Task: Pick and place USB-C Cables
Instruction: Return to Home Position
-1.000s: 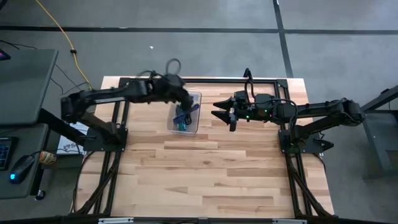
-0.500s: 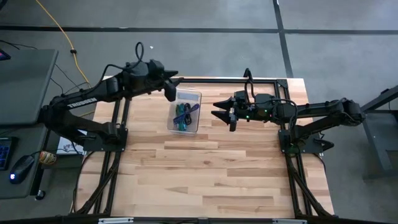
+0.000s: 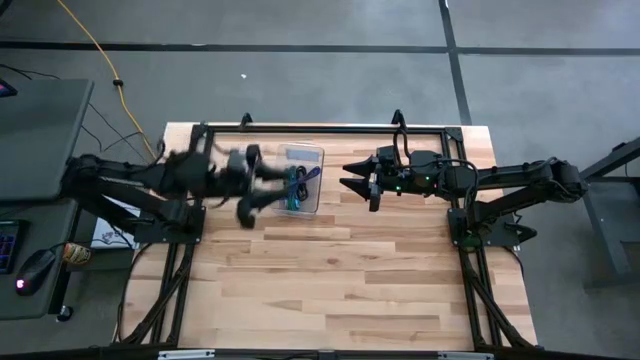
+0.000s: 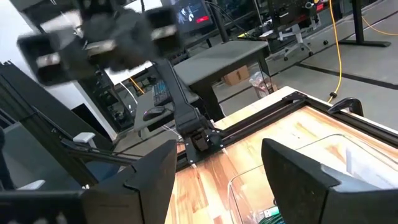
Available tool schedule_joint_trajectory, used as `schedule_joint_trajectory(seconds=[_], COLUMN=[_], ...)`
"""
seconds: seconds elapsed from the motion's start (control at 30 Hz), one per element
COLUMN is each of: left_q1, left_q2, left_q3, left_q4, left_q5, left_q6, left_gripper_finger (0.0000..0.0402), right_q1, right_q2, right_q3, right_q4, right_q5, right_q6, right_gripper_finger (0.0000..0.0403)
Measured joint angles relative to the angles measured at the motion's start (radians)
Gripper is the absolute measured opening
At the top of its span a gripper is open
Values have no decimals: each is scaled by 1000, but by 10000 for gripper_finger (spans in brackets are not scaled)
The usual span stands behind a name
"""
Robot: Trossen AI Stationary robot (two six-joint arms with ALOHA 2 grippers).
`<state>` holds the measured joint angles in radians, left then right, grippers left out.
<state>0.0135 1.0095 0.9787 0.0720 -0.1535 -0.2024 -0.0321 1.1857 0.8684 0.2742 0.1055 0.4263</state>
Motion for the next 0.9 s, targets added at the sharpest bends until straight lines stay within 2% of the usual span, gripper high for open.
schedule_joint_trajectory(seconds=[0.1, 0.17, 0.3, 0.43, 0.63, 0.9], left_q1=[-77, -94, -76, -58, -50, -70], left_q2=[-58, -105, -192, -305, -483, -662], left_q3=[-73, -98, -138, -211, -386, -599], left_q4=[87, 82, 70, 55, 59, 111], left_q5=[-70, -115, -109, -92, -93, -88], left_q6=[41, 78, 102, 92, 30, -46], left_gripper_finger=[188, 188, 178, 132, 15, 2], right_q1=[0, 0, 0, 0, 0, 0], right_q2=[0, 0, 0, 0, 0, 0], right_q3=[0, 0, 0, 0, 0, 0], right_q4=[0, 0, 0, 0, 0, 0], right_q5=[0, 0, -9, -9, -9, -10], right_q6=[1, 0, 10, 28, 27, 70], right_gripper_finger=[226, 226, 226, 226, 226, 226])
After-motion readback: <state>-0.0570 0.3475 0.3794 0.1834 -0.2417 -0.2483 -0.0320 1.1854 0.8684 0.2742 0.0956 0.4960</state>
